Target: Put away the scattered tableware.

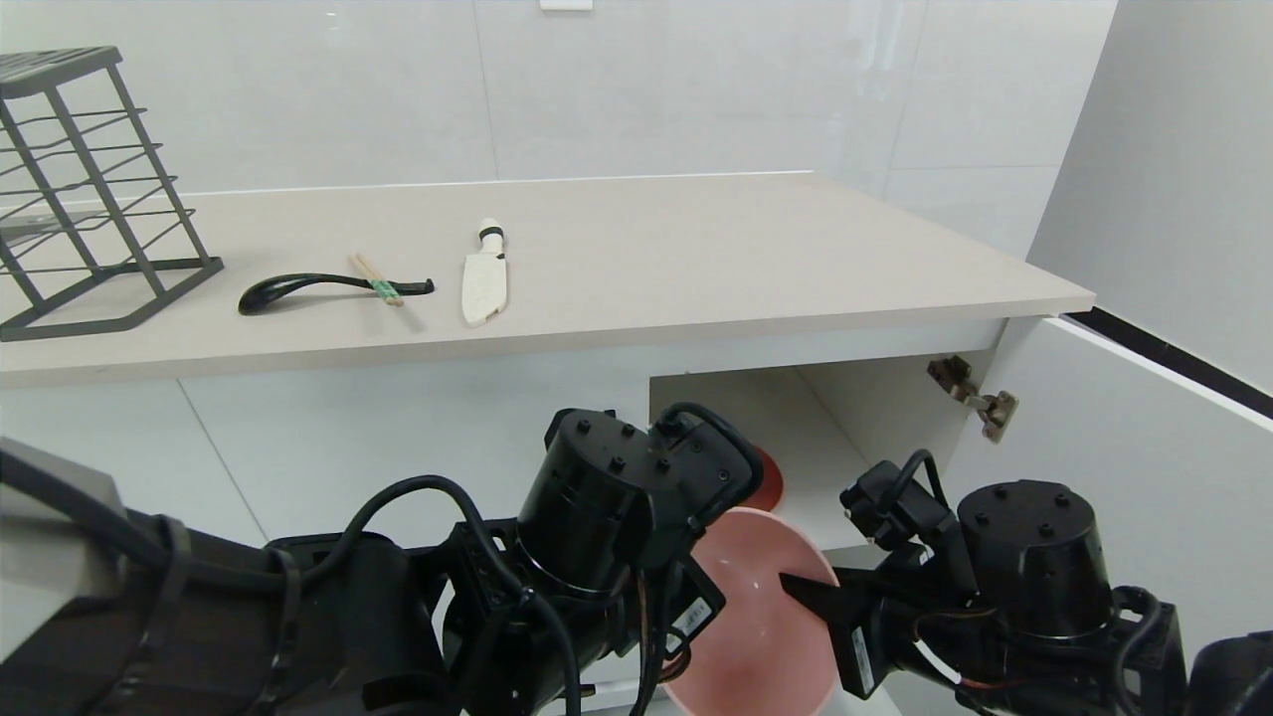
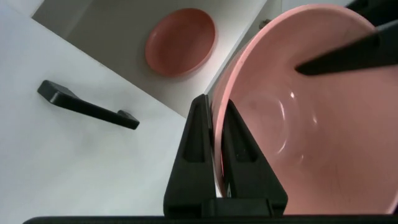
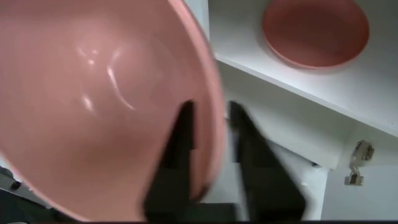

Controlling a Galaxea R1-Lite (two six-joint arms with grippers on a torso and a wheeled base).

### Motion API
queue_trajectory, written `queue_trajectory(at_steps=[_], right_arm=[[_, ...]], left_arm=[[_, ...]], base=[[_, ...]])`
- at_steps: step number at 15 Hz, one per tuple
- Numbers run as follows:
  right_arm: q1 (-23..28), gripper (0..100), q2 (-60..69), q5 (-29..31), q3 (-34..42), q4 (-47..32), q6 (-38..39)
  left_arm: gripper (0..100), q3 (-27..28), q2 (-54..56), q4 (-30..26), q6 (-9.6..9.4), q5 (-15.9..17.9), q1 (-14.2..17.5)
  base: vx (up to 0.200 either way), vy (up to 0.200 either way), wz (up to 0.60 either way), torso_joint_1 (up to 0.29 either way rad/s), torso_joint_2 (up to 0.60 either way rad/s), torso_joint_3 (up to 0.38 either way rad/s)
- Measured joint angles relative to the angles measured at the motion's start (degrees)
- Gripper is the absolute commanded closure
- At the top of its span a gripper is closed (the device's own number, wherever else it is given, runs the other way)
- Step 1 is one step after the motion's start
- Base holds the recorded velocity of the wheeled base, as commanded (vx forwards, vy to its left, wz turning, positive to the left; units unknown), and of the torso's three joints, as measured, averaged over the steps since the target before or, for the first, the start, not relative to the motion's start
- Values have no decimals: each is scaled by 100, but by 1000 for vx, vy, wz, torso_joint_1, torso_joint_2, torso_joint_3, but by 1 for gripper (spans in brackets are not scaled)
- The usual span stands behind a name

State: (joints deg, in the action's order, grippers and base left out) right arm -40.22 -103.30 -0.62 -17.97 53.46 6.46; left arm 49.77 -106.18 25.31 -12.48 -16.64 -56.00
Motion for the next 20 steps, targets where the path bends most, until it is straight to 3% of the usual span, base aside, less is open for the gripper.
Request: queue_trajectory(at_steps=[8,9,16,20], right_arm=[[-5,100,-4,5,-16,33,-11],[-2,100,-2,2,-16,33,-9],[207,100,-22,-38,-7,40,-28],[550,100,-276,-162,17,440,-48]], left_arm=[[100,155,-117,80,-7,35,-2],[0,190,-127,101,-13,59,-6],[0,227,-184,285,1,162,-9],[0,336,-162,822,41,178,187]], base=[[0,0,0,0,0,0],[0,0,0,0,0,0],[0,0,0,0,0,0],[0,0,0,0,0,0]])
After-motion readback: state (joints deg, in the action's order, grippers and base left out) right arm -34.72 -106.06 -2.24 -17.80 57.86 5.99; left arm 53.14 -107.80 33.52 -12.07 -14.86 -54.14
